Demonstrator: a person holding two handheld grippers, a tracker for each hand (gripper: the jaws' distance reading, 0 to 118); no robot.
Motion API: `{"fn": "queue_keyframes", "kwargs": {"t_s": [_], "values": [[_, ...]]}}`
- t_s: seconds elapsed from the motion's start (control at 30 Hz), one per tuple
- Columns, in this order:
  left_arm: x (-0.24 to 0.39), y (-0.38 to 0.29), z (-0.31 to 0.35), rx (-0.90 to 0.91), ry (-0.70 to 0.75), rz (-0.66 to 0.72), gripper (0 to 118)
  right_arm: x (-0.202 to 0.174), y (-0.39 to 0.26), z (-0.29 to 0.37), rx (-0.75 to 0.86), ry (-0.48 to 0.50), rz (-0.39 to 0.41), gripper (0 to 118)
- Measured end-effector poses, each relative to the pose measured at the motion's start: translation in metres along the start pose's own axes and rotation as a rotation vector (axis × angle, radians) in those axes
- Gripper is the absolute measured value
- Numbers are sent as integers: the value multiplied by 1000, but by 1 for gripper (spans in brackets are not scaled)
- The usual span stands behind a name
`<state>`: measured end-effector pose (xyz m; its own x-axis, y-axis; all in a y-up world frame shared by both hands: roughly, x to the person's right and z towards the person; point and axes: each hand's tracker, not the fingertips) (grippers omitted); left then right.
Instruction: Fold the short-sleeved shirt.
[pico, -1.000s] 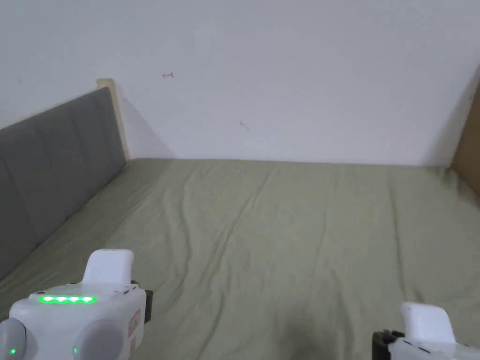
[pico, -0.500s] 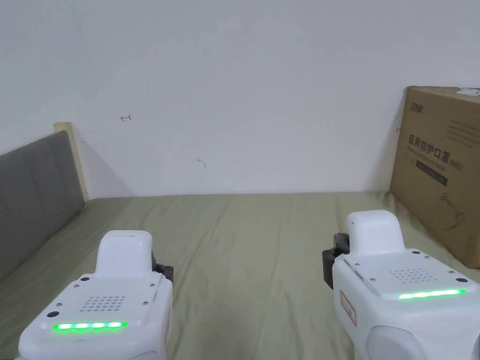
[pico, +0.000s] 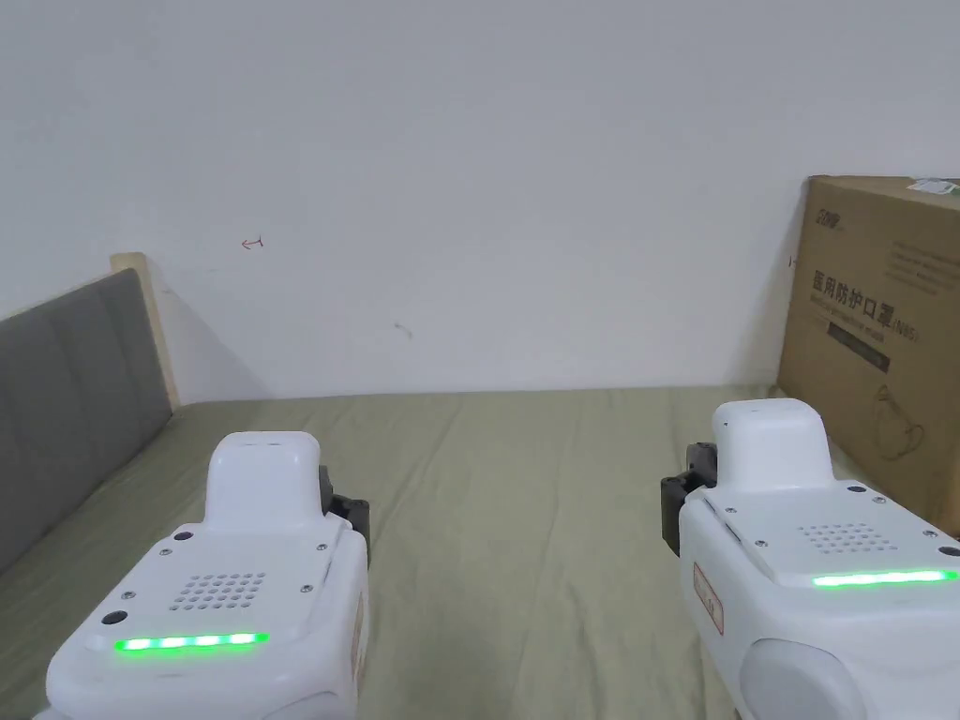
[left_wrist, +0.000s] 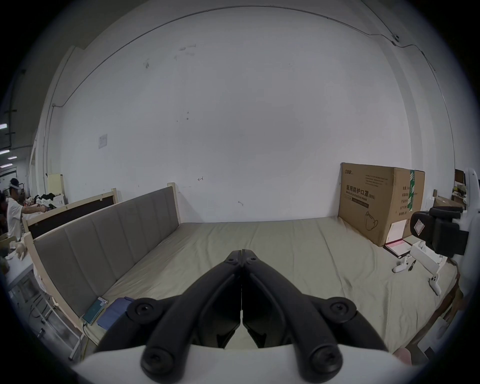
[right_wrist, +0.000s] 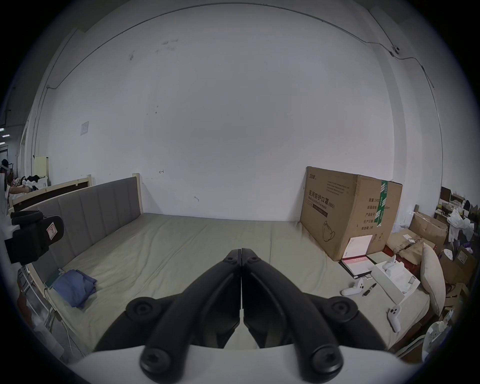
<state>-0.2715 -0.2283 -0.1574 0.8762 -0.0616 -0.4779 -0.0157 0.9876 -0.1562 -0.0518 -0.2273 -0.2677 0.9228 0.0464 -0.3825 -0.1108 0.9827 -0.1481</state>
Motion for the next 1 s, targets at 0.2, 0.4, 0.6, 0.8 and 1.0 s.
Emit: {"fn": "queue_keyframes", "kwargs": {"t_s": [0.2,0.4,0.6,0.8,1.0], "values": [[-1,-2,-1,7,16,9,6,-1,0,-1,9,-10,7,0],[-1,-4,-1,17,-1,6,118,2,-4,-3,10,-19,-10,62],[1,-3,8,54,-62,36,118,6,-9,-4,55,2,-28,118],[5,-1,4,14,-99,-10,118,5,-10,-4,30,-2,-9,118],[6,-2,-2,-59,-95,-2,118,7,-14,-6,16,-6,-16,118]]}}
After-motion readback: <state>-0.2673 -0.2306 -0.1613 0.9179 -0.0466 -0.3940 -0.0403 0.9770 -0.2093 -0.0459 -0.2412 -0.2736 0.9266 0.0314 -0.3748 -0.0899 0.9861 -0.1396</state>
